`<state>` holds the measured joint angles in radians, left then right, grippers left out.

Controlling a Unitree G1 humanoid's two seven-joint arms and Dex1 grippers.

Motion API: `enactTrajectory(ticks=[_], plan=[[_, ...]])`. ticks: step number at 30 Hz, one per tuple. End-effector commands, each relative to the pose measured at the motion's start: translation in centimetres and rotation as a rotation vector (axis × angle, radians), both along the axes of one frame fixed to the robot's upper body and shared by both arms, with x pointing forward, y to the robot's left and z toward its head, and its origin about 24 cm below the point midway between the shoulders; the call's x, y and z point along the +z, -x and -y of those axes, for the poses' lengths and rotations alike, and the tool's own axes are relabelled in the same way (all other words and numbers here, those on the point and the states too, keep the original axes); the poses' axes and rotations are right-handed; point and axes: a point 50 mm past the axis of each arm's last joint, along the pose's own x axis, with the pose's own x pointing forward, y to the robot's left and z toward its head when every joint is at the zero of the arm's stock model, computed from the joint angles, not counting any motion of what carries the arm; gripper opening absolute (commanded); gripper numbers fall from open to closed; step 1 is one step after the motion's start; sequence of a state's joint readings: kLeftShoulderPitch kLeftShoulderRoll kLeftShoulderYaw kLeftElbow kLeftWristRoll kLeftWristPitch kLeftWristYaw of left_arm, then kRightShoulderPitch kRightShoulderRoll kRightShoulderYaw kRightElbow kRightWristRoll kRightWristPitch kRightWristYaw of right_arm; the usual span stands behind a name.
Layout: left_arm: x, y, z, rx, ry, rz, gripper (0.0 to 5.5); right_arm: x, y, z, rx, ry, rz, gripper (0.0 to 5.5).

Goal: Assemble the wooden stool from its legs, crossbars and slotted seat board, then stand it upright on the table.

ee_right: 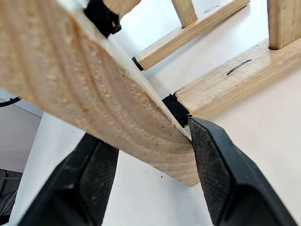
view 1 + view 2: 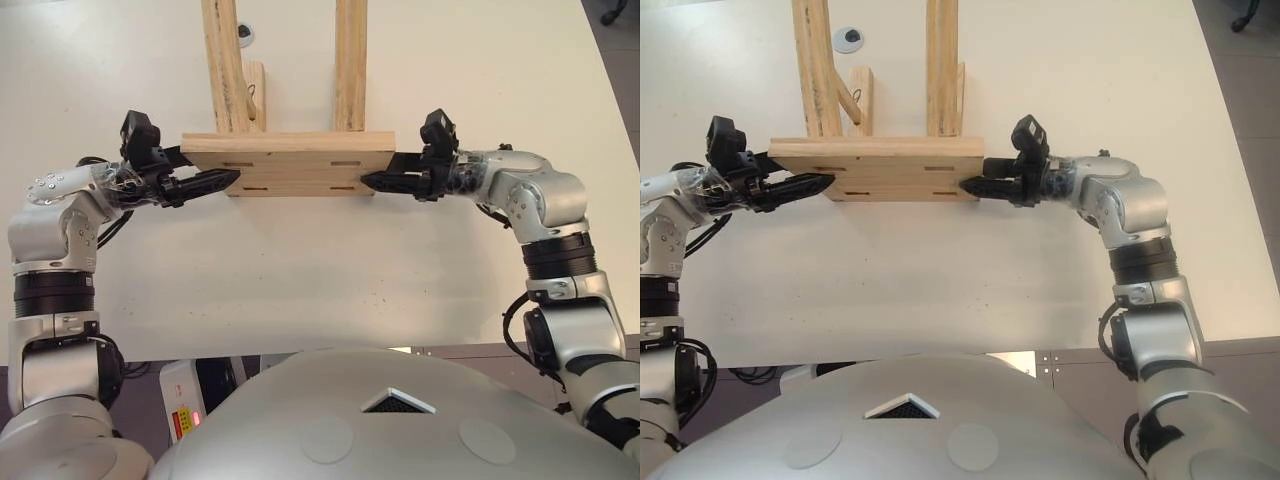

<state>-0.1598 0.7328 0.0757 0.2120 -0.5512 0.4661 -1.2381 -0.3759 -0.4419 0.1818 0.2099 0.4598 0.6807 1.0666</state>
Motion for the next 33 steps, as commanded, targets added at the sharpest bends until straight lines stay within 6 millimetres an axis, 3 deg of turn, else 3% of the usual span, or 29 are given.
enactTrajectory(ticks=[1,5,8,12,14,17,19,23,27,30,33], plan=[[-0.9,1.4,0.4,-0.052,0.04,-0.141,2.89,-0.6,0.2,0.1,0.012,0.034,-0.108,2.31],[-0.4,2.3,1.3,-0.034,0.152,-0.305,2.75,2.3,0.3,-0.8,0.072,-0.142,-0.221,2.32],[0.8,1.4,1.5,0.165,0.31,-0.453,2.74,5.5,0.1,-1.8,0.088,-0.252,-0.342,2.32],[2.6,1.7,1.2,0.295,0.532,-0.539,2.73,8.9,0.4,-2.6,0.143,-0.329,-0.44,2.31],[3.1,1.8,1.0,0.374,0.544,-0.547,2.73,10.5,-0.4,-2.3,0.138,-0.385,-0.444,2.21],[7.6,1.9,1.1,0.529,0.642,-0.388,2.73,13.8,-1.6,-1.9,0.145,-0.491,-0.422,1.94],[10.4,0.3,1.4,0.616,0.724,-0.323,2.67,15.3,-2.9,-1.8,0.114,-0.56,-0.442,1.87],[14.0,-1.9,2.5,0.711,0.793,-0.263,2.41,15.6,-3.9,-2.4,0.039,-0.557,-0.486,1.7],[15.9,-3.0,3.7,0.768,0.828,-0.279,2.06,16.1,-4.5,-3.1,-0.007,-0.569,-0.513,1.42],[16.2,-4.3,4.0,0.831,0.813,-0.362,1.88,17.2,-5.4,-3.7,-0.096,-0.627,-0.53,1.37],[15.4,-5.7,4.6,0.864,0.757,-0.465,1.88,16.7,-6.4,-3.7,-0.275,-0.628,-0.603,1.32]])
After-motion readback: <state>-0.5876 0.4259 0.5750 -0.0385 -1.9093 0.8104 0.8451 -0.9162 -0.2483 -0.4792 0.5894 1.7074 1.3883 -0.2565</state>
